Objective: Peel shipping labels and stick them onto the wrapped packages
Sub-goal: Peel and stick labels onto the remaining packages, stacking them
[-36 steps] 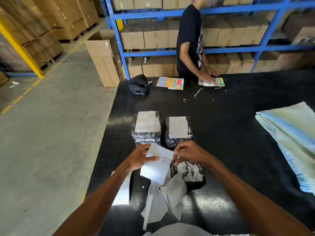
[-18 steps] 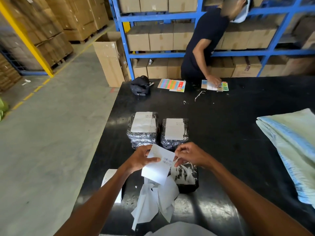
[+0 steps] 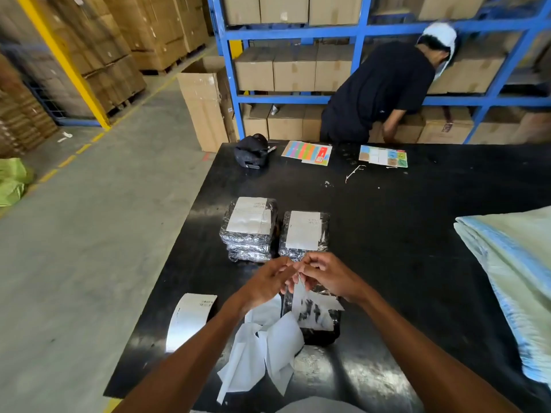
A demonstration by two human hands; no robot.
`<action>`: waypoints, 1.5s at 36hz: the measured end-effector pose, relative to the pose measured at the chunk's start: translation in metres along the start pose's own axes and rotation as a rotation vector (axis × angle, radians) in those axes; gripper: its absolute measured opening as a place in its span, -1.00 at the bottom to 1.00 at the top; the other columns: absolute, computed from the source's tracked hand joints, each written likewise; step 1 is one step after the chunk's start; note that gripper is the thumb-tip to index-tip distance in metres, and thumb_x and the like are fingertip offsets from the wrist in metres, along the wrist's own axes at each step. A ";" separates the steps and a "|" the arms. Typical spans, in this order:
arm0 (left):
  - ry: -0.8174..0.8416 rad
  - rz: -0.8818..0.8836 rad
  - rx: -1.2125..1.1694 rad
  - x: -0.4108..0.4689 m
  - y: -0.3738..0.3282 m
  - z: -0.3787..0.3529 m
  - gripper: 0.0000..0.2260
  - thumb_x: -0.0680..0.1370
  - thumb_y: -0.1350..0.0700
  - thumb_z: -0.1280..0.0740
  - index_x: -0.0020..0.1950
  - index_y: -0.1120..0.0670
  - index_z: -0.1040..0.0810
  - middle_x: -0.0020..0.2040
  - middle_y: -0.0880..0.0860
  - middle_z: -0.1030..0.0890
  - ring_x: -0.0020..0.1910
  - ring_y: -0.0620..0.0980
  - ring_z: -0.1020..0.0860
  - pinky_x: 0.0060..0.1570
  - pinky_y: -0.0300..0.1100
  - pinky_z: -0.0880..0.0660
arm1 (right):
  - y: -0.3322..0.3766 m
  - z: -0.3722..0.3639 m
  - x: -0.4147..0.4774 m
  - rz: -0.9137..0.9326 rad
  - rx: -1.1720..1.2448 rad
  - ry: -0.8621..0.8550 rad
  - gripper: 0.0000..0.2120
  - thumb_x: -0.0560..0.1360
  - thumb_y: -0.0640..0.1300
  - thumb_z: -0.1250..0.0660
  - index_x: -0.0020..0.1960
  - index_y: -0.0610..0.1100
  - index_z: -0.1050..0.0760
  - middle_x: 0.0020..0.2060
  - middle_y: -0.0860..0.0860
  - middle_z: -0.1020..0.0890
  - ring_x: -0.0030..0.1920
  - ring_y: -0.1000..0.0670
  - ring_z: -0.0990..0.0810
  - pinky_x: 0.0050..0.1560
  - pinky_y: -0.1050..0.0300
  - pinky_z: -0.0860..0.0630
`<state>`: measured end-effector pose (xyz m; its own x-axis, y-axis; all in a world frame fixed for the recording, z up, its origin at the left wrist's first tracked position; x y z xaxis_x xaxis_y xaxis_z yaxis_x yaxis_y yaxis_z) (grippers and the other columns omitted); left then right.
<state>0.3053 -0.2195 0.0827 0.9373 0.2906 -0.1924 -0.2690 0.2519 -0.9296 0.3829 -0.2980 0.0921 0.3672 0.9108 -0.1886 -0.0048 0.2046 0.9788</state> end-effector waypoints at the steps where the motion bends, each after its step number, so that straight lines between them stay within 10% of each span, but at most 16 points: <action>1: -0.003 -0.003 0.011 0.000 -0.001 -0.003 -0.71 0.67 -0.08 -0.21 -0.03 0.13 -0.52 -0.19 0.08 -0.60 -0.24 -0.03 -0.59 -0.23 -0.19 -0.52 | 0.001 0.002 -0.002 0.010 -0.018 0.005 -0.78 0.63 -0.17 -0.36 -0.05 -0.35 -0.54 -0.19 -0.17 -0.67 -0.27 -0.07 -0.63 -0.18 0.08 -0.59; 12: -0.001 0.075 -0.126 0.005 0.005 -0.025 -0.55 0.67 -0.04 -0.23 -0.04 0.40 -0.48 -0.24 0.22 -0.53 -0.36 0.03 -0.48 -0.33 -0.22 -0.44 | -0.009 0.011 -0.015 0.012 -0.021 0.036 -0.82 0.63 -0.25 -0.33 0.00 -0.39 -0.55 -0.19 -0.14 -0.66 -0.24 0.00 -0.63 -0.16 0.12 -0.59; 26: -0.087 0.093 -0.190 0.014 -0.001 -0.032 -0.78 0.71 0.15 -0.17 -0.09 0.19 -0.48 -0.40 -0.11 -0.55 -0.45 -0.14 -0.44 -0.39 -0.28 -0.37 | -0.013 0.066 -0.021 0.058 -0.029 -0.306 -0.93 0.51 -0.38 -0.40 -0.11 -0.30 -0.52 -0.25 -0.18 -0.69 -0.20 -0.24 -0.73 -0.10 -0.12 -0.69; 32: -0.099 0.071 -0.190 0.018 -0.003 -0.034 -0.79 0.70 0.17 -0.17 -0.08 0.19 -0.48 -0.39 -0.10 -0.57 -0.47 -0.15 -0.46 -0.42 -0.23 -0.38 | -0.017 0.072 -0.021 0.122 -0.143 -0.315 -0.83 0.53 -0.40 -0.35 -0.04 -0.20 -0.67 -0.21 0.00 -0.72 -0.18 -0.04 -0.74 -0.10 -0.01 -0.70; 42: -0.166 -0.092 -0.077 0.025 -0.025 -0.024 -0.79 0.69 0.11 -0.22 -0.12 0.07 -0.51 -0.22 0.01 -0.61 -0.34 -0.06 -0.52 -0.24 -0.22 -0.50 | -0.040 0.044 -0.020 0.117 -0.409 -0.150 -0.64 0.36 -0.02 -0.58 0.13 -0.02 -0.66 0.03 0.20 -0.64 0.10 0.21 -0.64 0.22 0.10 -0.57; 54: -0.098 -0.125 -0.004 0.026 -0.025 -0.038 -0.81 0.69 0.10 -0.21 -0.12 0.05 -0.48 -0.19 -0.03 -0.64 -0.31 -0.02 -0.57 -0.15 -0.15 -0.54 | -0.044 0.069 -0.031 -0.003 0.192 -0.364 -0.76 0.56 -0.04 -0.26 -0.04 -0.16 -0.63 -0.24 -0.08 -0.75 -0.18 -0.04 -0.75 -0.03 0.08 -0.62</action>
<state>0.3451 -0.2533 0.0889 0.9372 0.3459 -0.0440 -0.1506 0.2879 -0.9457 0.4360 -0.3597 0.0606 0.6721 0.7169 -0.1853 0.1584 0.1052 0.9818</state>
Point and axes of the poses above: each hand's wrist, its own x-axis towards the middle knuckle, its own z-axis out of the back of the hand, y = z × x, the point moved 10 cm from there along x, towards the middle knuckle
